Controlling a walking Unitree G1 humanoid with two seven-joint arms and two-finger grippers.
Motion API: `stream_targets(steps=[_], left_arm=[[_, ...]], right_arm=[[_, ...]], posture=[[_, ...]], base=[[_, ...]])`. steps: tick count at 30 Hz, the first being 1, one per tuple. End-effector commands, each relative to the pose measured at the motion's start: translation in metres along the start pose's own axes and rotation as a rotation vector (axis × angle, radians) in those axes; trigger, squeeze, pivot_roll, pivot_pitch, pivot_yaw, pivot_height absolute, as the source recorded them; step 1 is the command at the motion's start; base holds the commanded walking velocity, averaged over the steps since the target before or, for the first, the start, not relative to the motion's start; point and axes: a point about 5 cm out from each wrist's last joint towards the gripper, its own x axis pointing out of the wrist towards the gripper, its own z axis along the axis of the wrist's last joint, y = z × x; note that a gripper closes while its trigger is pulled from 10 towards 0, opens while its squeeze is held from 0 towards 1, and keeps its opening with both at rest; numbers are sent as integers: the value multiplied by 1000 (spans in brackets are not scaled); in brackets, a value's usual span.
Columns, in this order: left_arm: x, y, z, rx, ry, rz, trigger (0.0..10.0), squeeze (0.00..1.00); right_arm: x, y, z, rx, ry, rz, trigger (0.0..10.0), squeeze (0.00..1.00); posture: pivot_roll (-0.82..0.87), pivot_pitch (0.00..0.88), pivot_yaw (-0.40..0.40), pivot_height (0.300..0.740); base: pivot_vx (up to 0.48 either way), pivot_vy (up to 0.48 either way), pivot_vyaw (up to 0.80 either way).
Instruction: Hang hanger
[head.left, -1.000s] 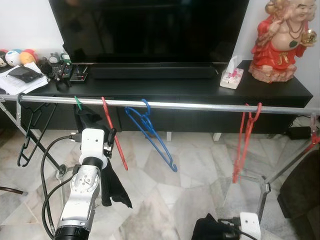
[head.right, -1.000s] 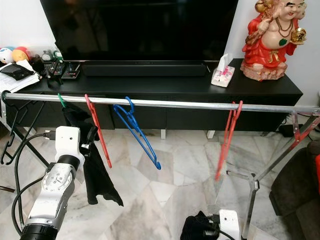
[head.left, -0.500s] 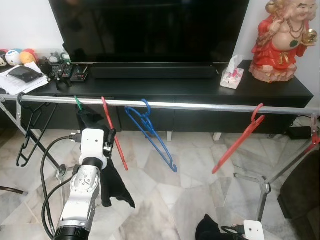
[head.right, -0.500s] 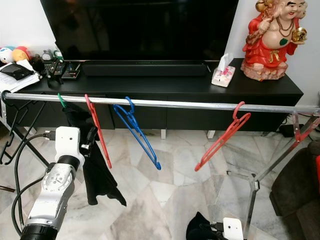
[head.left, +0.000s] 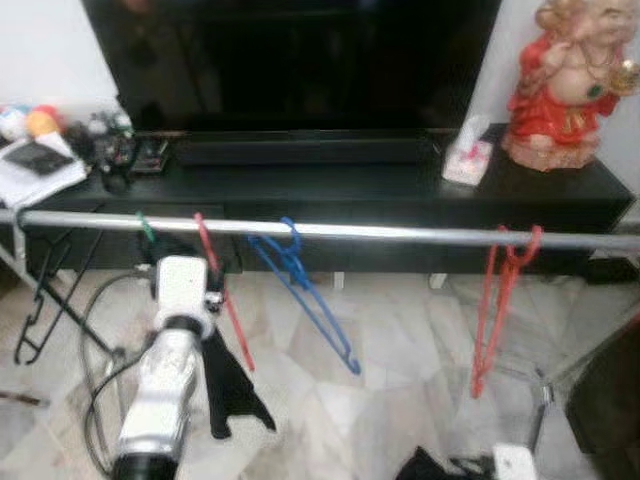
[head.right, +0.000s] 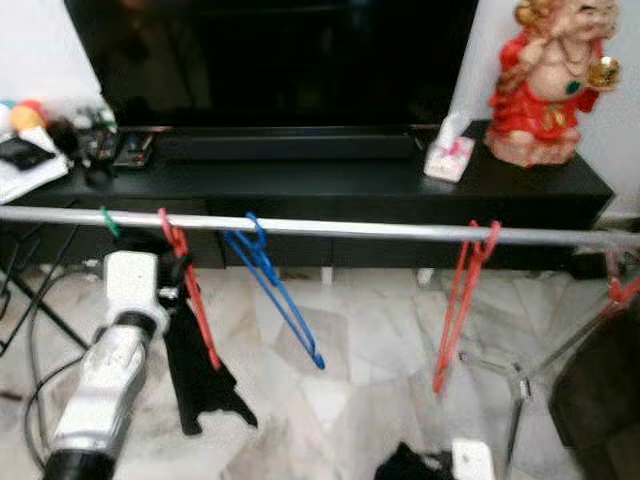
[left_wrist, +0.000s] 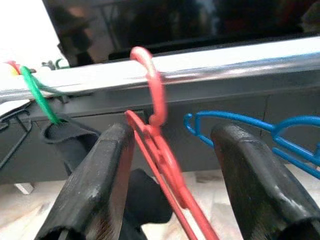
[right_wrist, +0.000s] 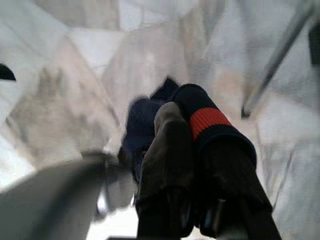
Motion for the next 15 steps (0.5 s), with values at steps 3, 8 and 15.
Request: stream_targets(steps=[3, 8, 15], left_arm=[[-3, 10, 1, 14, -5, 17, 10000, 0], [-8, 10, 0, 12, 8, 0, 10000, 0], [-27, -3, -8, -21, 107, -189, 10000, 0]], right_arm=[[3, 8, 6, -1, -22, 23, 10000, 0], [3, 9, 6, -3, -22, 26, 10000, 0], [2, 9, 2, -3, -11, 24, 10000, 0]], posture=[[-142, 0, 18, 740], [-141, 0, 19, 740], [-139, 0, 19, 740]], base=[[176, 0, 0], [0, 0, 0], [0, 0, 0]])
